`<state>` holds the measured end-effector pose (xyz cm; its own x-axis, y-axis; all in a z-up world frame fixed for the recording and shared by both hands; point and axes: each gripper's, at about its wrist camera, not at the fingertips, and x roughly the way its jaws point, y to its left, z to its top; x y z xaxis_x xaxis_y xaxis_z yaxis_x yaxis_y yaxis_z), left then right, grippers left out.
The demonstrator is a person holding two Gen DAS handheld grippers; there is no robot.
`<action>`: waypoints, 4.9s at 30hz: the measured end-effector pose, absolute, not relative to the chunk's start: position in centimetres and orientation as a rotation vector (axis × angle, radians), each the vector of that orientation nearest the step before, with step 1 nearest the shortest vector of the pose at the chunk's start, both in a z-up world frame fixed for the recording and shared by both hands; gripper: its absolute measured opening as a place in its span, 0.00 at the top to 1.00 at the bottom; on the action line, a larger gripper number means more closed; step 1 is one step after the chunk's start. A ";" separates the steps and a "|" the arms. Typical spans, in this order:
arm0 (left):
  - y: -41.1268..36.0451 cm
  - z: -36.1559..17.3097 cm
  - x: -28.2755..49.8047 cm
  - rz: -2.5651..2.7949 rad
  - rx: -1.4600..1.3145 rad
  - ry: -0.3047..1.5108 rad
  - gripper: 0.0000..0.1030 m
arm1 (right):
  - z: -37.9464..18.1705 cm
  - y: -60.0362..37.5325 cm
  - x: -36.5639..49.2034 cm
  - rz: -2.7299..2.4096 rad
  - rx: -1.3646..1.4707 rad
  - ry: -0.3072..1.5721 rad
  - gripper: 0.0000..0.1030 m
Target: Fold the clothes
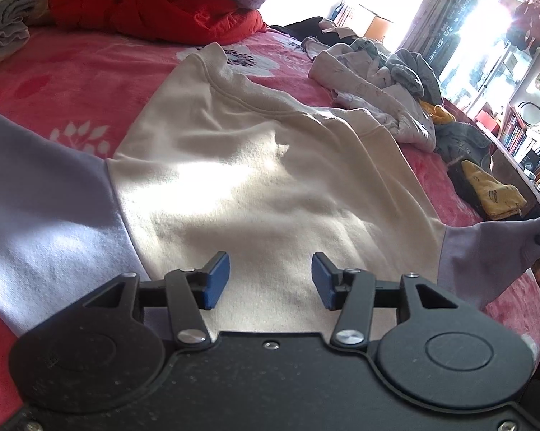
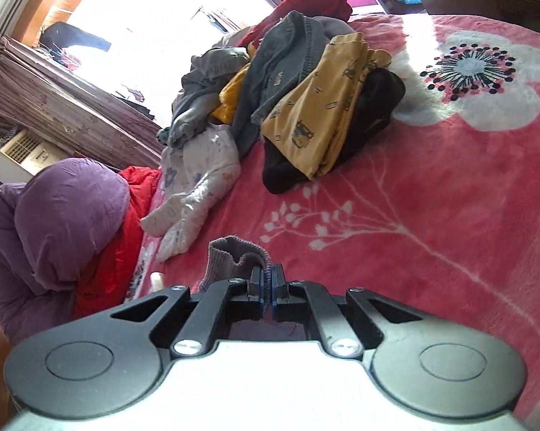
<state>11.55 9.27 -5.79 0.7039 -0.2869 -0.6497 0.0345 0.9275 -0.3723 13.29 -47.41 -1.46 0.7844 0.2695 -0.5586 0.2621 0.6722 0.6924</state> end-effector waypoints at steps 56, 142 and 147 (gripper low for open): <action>7.2 -6.3 11.8 -0.213 -0.232 0.786 0.41 | -5.1 -44.7 13.1 -0.194 0.601 0.640 0.67; 14.8 -2.1 15.9 -0.147 -0.331 0.746 0.58 | -1.3 -17.9 20.2 0.450 -0.049 0.691 0.57; 8.1 -1.9 7.1 -0.206 -0.081 0.760 0.59 | -1.5 -14.5 10.3 0.596 -0.120 0.684 0.58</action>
<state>7.07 8.09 -1.92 0.7059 -0.2145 -0.6751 0.1564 0.9767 -0.1469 10.34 -14.54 -1.53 0.6164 0.4776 -0.6261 -0.5541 0.8280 0.0862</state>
